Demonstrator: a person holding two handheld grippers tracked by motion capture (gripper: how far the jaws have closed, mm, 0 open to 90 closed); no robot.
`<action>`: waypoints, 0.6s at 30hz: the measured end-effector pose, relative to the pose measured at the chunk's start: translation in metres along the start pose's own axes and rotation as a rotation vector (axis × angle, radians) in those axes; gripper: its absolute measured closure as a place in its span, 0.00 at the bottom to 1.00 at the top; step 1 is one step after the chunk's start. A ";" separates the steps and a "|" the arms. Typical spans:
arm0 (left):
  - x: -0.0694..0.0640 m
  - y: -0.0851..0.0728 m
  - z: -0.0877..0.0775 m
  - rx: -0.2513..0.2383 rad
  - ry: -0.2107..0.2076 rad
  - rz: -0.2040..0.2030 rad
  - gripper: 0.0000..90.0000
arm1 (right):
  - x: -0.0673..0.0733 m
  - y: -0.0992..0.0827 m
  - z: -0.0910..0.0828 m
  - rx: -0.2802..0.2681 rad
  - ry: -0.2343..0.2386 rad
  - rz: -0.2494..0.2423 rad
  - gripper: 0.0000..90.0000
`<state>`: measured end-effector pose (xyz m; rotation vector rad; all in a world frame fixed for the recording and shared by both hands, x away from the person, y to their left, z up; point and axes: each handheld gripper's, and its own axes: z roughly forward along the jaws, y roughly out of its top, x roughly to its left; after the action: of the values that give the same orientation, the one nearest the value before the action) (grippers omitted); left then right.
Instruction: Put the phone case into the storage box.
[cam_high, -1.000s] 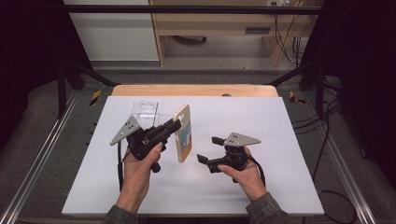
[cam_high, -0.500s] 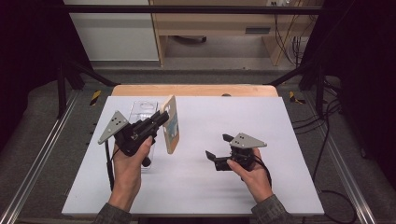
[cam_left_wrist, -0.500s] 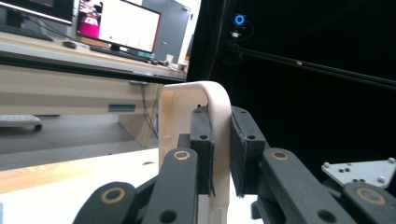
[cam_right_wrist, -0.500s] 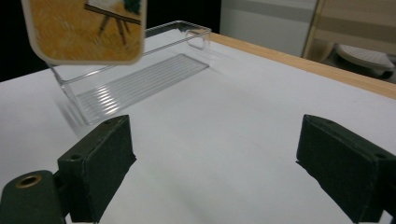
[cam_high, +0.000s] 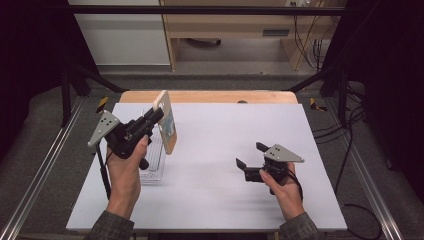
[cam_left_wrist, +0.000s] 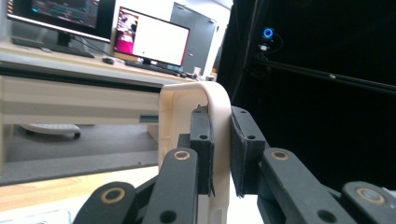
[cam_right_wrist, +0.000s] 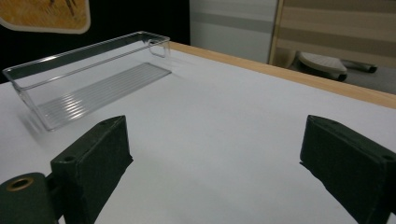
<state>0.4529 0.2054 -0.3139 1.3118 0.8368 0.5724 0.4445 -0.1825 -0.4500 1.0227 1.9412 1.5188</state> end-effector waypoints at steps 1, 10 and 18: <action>0.002 0.001 0.000 -0.001 0.004 -0.001 0.89 | -0.002 -0.001 -0.002 0.000 -0.012 0.000 0.10; 0.015 0.008 0.005 -0.007 0.043 0.012 0.89 | -0.018 -0.013 -0.018 -0.011 -0.049 0.037 0.11; 0.029 0.011 0.009 -0.016 0.076 0.020 0.89 | -0.028 -0.020 -0.029 -0.026 -0.058 0.046 0.07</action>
<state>0.4782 0.2249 -0.3091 1.2918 0.8812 0.6468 0.4352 -0.2243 -0.4638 1.0947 1.8657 1.5187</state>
